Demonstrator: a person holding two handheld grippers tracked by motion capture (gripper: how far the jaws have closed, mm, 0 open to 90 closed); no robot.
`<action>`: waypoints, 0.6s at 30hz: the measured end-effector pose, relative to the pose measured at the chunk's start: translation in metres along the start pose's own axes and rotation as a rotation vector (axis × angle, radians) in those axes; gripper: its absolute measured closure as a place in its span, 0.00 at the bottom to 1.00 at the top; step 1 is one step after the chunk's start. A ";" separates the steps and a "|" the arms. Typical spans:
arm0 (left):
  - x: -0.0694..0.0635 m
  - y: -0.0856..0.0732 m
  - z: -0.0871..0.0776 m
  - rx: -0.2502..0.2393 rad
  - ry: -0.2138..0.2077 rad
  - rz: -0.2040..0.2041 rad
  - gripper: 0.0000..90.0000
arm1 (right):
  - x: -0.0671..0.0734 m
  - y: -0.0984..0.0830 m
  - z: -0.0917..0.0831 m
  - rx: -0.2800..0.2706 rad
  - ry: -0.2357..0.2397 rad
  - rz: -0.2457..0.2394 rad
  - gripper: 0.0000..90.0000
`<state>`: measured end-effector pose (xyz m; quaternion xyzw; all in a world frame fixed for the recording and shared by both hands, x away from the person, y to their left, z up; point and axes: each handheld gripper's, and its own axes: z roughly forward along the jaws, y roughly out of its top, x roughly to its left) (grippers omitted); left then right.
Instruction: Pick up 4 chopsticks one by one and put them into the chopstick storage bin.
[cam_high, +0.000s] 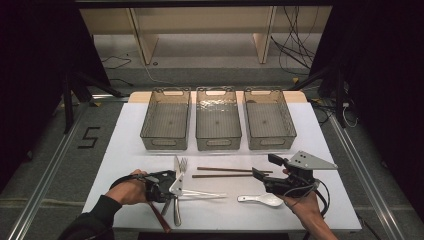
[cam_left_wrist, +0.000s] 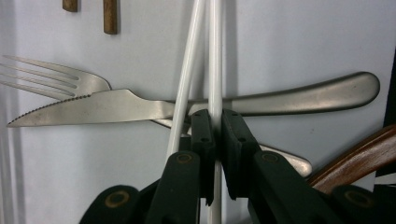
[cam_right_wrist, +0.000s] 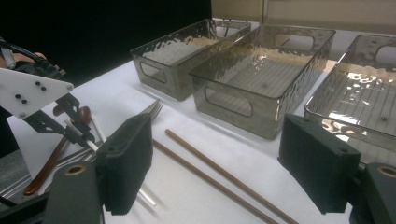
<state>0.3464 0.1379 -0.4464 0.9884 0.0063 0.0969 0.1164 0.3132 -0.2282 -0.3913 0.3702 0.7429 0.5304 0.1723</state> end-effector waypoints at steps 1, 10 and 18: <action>0.000 0.000 -0.001 -0.004 -0.004 0.005 0.93 | 0.000 0.000 0.000 0.003 -0.001 0.001 0.30; -0.001 0.002 -0.002 -0.009 -0.014 0.010 0.93 | 0.000 0.000 0.000 0.005 -0.001 0.002 0.30; -0.004 0.005 -0.001 -0.021 -0.025 0.027 0.93 | 0.000 0.000 0.000 0.006 0.000 0.001 0.30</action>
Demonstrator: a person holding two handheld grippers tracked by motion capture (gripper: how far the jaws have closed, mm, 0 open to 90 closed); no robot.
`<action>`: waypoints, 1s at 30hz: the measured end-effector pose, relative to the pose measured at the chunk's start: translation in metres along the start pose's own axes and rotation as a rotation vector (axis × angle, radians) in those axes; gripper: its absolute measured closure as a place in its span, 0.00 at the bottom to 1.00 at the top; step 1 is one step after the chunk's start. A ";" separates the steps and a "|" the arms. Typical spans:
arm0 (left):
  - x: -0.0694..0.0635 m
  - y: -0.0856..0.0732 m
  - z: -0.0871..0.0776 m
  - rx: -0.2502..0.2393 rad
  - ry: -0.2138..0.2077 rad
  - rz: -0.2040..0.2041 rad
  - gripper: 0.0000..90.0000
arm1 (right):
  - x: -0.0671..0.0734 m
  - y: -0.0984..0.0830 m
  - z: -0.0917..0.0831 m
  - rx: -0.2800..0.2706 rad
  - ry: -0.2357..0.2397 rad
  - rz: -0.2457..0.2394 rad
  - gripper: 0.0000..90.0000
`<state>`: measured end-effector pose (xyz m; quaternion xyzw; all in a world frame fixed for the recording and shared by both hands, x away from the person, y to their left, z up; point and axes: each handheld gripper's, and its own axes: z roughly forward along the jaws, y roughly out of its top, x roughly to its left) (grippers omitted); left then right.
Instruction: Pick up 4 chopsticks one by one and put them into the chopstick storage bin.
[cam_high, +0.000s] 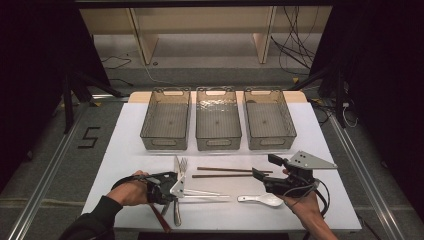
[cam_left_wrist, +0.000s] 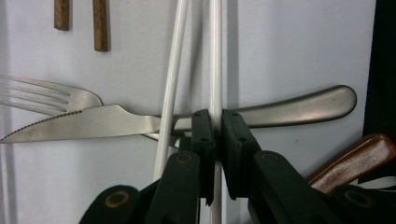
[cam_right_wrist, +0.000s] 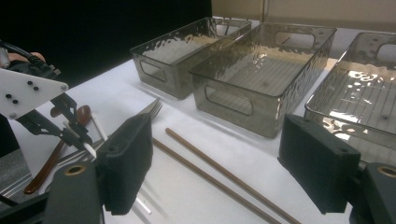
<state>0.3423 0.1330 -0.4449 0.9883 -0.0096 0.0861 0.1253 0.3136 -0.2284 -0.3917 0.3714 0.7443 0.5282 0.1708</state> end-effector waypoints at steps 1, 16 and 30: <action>-0.001 0.001 0.000 -0.004 -0.001 0.000 0.93 | 0.000 0.000 0.000 0.000 0.000 0.000 0.30; -0.001 0.010 -0.023 -0.113 0.044 -0.031 0.93 | -0.001 0.000 0.000 -0.002 -0.002 0.003 0.30; 0.027 0.000 -0.038 -0.248 0.158 -0.291 0.93 | 0.000 0.000 -0.001 -0.015 -0.001 -0.005 0.30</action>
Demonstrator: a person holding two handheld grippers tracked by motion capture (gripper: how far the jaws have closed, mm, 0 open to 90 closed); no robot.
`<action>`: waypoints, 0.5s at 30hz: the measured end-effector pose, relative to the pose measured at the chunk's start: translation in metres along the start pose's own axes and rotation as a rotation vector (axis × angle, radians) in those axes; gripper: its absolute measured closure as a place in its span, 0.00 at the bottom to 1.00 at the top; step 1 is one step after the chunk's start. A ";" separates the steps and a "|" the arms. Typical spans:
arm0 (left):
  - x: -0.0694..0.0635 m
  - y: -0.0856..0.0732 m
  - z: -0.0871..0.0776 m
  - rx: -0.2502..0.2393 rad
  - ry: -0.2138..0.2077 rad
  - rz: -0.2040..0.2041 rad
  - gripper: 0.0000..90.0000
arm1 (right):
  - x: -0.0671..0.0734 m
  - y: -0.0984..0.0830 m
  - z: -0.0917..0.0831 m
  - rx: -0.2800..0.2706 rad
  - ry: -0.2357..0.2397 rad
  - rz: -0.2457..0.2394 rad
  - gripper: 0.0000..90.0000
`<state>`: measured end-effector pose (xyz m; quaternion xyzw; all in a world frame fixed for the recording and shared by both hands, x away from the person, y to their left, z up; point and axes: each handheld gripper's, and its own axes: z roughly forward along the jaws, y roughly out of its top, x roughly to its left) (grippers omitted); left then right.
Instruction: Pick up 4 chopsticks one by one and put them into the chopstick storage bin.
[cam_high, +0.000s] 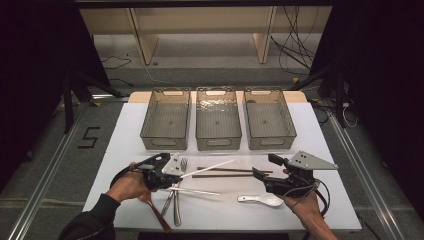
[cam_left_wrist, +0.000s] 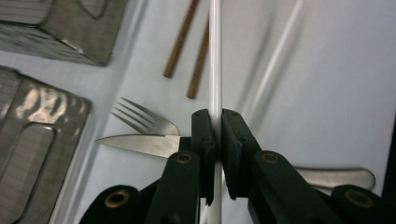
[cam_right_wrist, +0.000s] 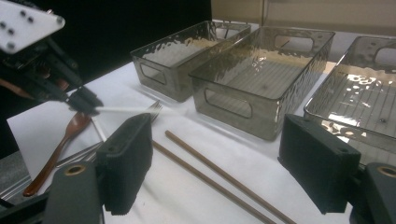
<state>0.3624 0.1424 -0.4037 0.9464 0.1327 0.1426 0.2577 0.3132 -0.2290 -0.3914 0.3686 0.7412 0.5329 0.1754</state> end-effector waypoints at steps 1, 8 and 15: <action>0.003 0.000 -0.001 -0.007 0.011 -0.022 0.93 | 0.000 0.000 0.000 -0.001 0.000 0.000 0.30; 0.023 0.001 -0.006 -0.043 0.070 -0.150 0.93 | 0.000 0.000 0.000 0.001 0.002 0.001 0.30; 0.040 -0.002 -0.008 -0.061 0.106 -0.236 0.93 | 0.000 0.000 0.000 0.001 0.003 0.003 0.30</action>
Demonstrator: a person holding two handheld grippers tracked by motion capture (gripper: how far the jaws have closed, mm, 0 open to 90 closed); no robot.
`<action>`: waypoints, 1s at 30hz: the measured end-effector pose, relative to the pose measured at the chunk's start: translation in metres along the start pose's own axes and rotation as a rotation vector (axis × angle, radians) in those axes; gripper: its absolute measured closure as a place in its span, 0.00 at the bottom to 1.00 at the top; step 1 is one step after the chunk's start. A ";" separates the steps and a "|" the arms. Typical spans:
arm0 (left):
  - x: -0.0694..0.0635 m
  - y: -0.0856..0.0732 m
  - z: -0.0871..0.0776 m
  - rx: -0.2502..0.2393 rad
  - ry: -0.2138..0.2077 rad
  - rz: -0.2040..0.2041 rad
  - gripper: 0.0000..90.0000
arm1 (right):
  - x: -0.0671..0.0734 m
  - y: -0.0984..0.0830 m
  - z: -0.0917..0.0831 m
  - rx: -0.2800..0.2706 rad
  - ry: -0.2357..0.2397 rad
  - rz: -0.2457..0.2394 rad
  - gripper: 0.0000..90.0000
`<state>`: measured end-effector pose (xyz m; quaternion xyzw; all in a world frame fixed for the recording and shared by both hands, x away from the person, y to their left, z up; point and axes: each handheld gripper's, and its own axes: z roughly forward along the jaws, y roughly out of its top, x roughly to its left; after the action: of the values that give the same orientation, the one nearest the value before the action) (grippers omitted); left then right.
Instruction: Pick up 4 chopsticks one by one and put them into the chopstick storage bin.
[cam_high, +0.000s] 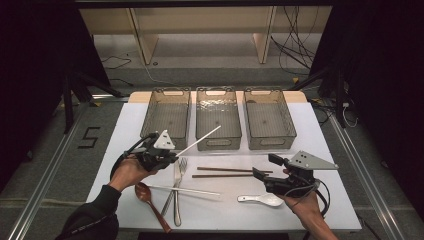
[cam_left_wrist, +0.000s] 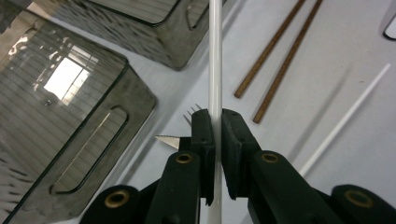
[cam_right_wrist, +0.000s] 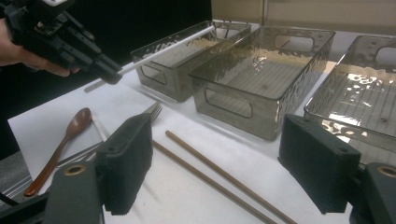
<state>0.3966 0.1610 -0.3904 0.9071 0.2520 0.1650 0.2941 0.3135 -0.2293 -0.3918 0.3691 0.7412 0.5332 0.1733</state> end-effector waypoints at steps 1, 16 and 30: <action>0.002 0.000 0.000 -0.005 0.004 -0.011 0.93 | 0.000 0.000 0.000 0.000 0.000 0.001 0.30; 0.050 0.003 -0.003 -0.043 0.084 -0.173 0.93 | -0.001 0.000 0.000 0.002 0.000 0.006 0.30; 0.098 0.009 0.001 -0.068 0.141 -0.302 0.93 | -0.002 -0.001 0.000 0.003 0.001 0.011 0.30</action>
<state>0.4809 0.2086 -0.3706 0.8344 0.3998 0.1908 0.3278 0.3144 -0.2305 -0.3925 0.3733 0.7400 0.5332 0.1696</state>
